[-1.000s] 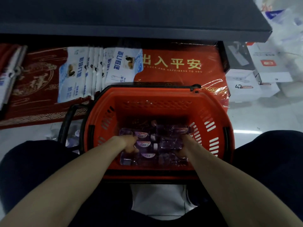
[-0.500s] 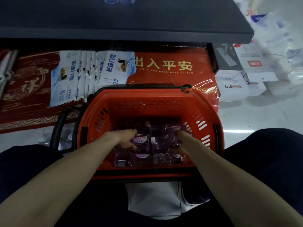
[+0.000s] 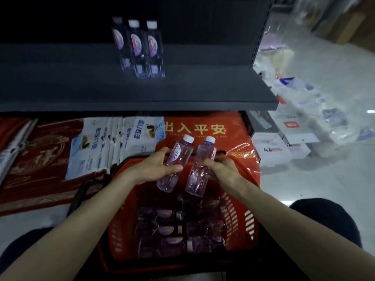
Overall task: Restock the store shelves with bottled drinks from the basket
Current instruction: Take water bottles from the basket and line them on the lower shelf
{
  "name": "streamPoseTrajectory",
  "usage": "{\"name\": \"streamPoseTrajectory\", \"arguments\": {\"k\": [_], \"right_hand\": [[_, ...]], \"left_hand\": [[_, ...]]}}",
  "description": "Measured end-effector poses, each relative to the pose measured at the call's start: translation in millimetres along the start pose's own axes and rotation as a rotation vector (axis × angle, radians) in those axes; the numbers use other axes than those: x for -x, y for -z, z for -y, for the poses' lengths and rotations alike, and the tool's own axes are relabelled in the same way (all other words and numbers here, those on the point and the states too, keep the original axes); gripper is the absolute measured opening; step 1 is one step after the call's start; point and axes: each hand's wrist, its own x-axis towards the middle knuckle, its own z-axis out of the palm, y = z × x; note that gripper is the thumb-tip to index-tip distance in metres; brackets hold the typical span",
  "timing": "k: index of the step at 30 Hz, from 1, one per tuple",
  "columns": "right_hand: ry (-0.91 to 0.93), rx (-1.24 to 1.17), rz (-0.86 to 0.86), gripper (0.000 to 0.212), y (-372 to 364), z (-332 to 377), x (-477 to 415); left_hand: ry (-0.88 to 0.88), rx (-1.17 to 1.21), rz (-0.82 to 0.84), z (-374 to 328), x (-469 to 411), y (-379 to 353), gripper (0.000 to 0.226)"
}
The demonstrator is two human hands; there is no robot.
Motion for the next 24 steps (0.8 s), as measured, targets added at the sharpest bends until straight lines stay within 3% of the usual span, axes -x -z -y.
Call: {"name": "streamPoseTrajectory", "arguments": {"k": [3,6,10,14,20,24], "right_hand": [[0.092,-0.010,0.102,0.034,-3,35,-8],[0.157,-0.012,0.079,0.036,-10,50,-18],[0.340,0.081,-0.079,0.019,-26,40,-23],[0.384,0.060,-0.062,0.013,-38,43,-22],[0.296,-0.008,0.029,0.027,-33,51,-23],[0.244,-0.002,0.097,0.015,-28,58,-18]], "left_hand": [[-0.054,0.106,-0.072,-23,2,11,0.048],[-0.052,0.203,-0.243,-27,7,15,0.039],[-0.020,0.092,-0.491,-19,2,9,0.067],[-0.035,0.046,-0.554,-34,-3,2,0.062],[0.006,0.261,-0.514,-33,-15,-8,0.065],[0.009,0.347,-0.458,-30,-16,-15,0.069]]}}
